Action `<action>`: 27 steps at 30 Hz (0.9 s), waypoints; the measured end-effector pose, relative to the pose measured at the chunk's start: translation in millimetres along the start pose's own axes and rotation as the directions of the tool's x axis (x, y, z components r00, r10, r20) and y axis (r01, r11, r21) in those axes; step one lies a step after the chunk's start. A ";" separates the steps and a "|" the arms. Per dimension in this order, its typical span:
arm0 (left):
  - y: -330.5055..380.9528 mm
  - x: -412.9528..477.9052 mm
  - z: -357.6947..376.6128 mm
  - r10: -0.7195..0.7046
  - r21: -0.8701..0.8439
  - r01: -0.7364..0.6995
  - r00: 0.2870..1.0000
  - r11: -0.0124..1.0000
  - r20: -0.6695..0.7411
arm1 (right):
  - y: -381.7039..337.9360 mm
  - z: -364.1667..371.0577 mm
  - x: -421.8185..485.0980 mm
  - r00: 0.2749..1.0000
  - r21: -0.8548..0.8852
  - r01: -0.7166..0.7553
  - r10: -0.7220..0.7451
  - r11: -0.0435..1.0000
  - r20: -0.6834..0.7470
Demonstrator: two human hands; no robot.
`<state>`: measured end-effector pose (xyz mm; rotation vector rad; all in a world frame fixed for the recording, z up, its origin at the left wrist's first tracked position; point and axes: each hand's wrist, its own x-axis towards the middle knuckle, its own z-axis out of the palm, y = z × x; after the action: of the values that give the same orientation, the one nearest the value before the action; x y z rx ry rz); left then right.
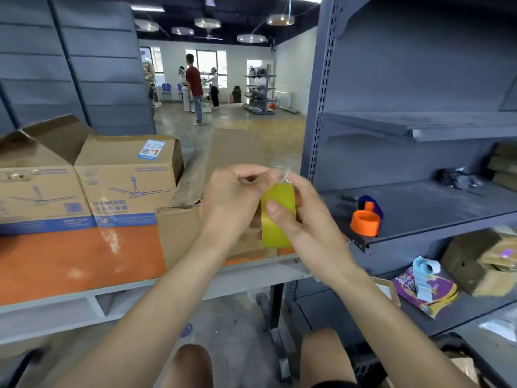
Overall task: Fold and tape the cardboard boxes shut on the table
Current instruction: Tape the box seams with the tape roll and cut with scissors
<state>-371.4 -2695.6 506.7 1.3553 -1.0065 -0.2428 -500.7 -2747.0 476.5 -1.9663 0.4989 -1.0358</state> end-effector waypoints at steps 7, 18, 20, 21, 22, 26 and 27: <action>1.0 21.0 -31.3 0.152 0.146 -0.161 0.986 0.976 0.070 | 2.5 12.7 11.5 0.963 0.146 -0.269 0.264 0.952 0.055; -21.9 56.8 -83.9 -0.078 0.122 0.063 0.989 0.991 0.127 | 16.2 52.1 -16.0 0.981 0.207 -0.192 0.182 0.959 0.068; -31.7 59.8 -89.1 -0.103 0.156 0.082 0.985 0.984 0.138 | 14.3 61.2 -15.1 0.985 0.172 -0.174 0.172 0.970 0.032; -37.0 60.0 -90.3 -0.115 0.165 0.092 0.983 0.982 0.142 | 13.2 65.1 -13.4 0.986 0.172 -0.165 0.166 0.971 0.011; -42.3 60.5 -91.0 -0.128 0.167 0.104 0.982 0.980 0.139 | 12.7 68.7 -11.1 0.987 0.166 -0.154 0.157 0.974 -0.010; -54.5 69.5 -95.0 -0.104 0.236 0.078 0.989 0.969 0.101 | 8.6 83.2 -1.2 0.993 0.136 -0.111 0.116 0.984 -0.031; -55.2 73.3 -97.6 -0.092 0.278 0.059 0.990 0.959 0.106 | 8.0 86.2 0.3 0.993 0.149 -0.109 0.114 0.983 -0.025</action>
<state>-237.6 -2691.8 502.3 1.6500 -1.1185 -0.2496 -430.1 -2709.3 443.5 -1.7732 0.5297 -1.0069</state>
